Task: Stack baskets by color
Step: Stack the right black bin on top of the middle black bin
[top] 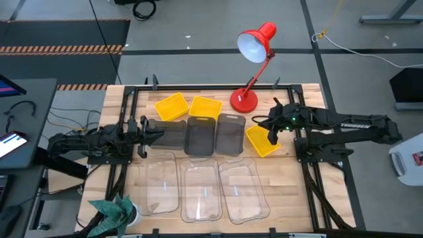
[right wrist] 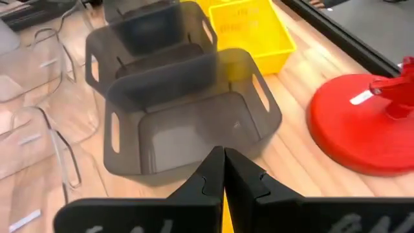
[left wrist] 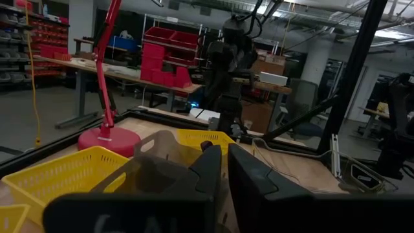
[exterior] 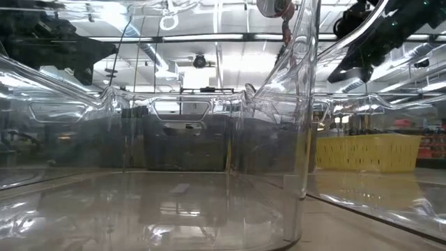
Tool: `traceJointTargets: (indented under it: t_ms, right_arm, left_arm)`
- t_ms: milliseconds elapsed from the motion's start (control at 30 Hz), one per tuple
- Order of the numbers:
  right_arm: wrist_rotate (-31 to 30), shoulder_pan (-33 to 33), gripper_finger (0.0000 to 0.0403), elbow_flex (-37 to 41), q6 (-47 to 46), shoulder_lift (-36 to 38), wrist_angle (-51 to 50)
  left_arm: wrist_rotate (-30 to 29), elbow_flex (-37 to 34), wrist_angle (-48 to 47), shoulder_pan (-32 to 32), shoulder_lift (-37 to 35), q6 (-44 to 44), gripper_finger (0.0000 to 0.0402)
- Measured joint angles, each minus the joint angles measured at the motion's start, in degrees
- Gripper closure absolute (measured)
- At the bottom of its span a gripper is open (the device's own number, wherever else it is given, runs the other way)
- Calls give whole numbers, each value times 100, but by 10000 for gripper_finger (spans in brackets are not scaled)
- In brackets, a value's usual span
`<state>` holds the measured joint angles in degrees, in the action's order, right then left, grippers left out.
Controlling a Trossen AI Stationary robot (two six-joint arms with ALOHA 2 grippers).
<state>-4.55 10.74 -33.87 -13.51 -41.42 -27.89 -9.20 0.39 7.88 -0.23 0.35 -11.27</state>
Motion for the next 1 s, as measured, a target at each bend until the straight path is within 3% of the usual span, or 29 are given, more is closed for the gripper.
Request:
traceJointTargets:
  t_ms: [233, 500, 733, 1000]
  right_arm:
    - [399, -8, 386, -402, 15, -805, -4]
    - [1027, -332, 373, -987, 290, -2297, 112]
    - [1047, -950, 330, -1742, 403, -3493, 105]
    - [886, -1334, 287, -2646, -104, -4626, -168]
  left_arm:
    - [-1, 1, 0, 0, -1, 0, 363]
    - [0, -1, 0, 2, 0, 0, 370]
    - [1, -1, 0, 2, -1, 0, 368]
    - [-1, 1, 0, 2, 1, 0, 365]
